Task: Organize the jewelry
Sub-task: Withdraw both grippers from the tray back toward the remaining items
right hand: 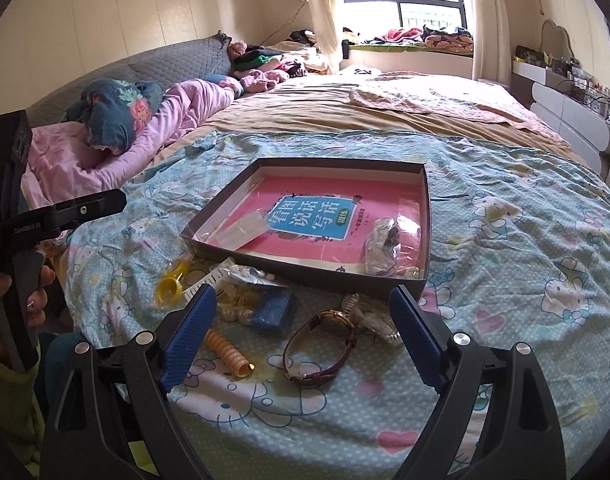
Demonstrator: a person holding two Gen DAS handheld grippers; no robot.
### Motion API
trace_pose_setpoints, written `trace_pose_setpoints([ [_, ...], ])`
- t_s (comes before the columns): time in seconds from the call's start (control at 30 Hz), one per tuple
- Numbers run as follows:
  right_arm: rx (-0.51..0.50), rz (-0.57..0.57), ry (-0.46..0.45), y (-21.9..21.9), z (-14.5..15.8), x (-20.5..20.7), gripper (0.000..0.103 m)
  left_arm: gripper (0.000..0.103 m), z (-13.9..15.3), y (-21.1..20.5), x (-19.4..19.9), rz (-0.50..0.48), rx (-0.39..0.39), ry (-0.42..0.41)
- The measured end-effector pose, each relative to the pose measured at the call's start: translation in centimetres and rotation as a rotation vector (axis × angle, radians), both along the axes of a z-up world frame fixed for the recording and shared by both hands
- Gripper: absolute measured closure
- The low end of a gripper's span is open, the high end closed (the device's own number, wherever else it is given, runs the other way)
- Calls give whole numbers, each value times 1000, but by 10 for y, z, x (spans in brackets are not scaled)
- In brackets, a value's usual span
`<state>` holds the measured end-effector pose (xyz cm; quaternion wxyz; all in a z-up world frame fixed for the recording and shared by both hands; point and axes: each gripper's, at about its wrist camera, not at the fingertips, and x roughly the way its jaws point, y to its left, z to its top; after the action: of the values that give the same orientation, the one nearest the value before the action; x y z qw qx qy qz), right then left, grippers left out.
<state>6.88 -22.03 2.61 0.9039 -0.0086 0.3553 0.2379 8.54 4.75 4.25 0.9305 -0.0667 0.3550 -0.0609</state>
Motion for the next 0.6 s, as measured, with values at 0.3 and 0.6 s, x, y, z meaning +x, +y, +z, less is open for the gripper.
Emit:
trace_pose_setpoints([
  [0.3, -21, 36, 31, 10, -7, -11, 16, 9, -15, -8, -11, -34, 22, 43],
  [0.6, -33, 53, 61, 11, -15, -18, 15, 9, -34, -19, -21, -65, 43, 95],
])
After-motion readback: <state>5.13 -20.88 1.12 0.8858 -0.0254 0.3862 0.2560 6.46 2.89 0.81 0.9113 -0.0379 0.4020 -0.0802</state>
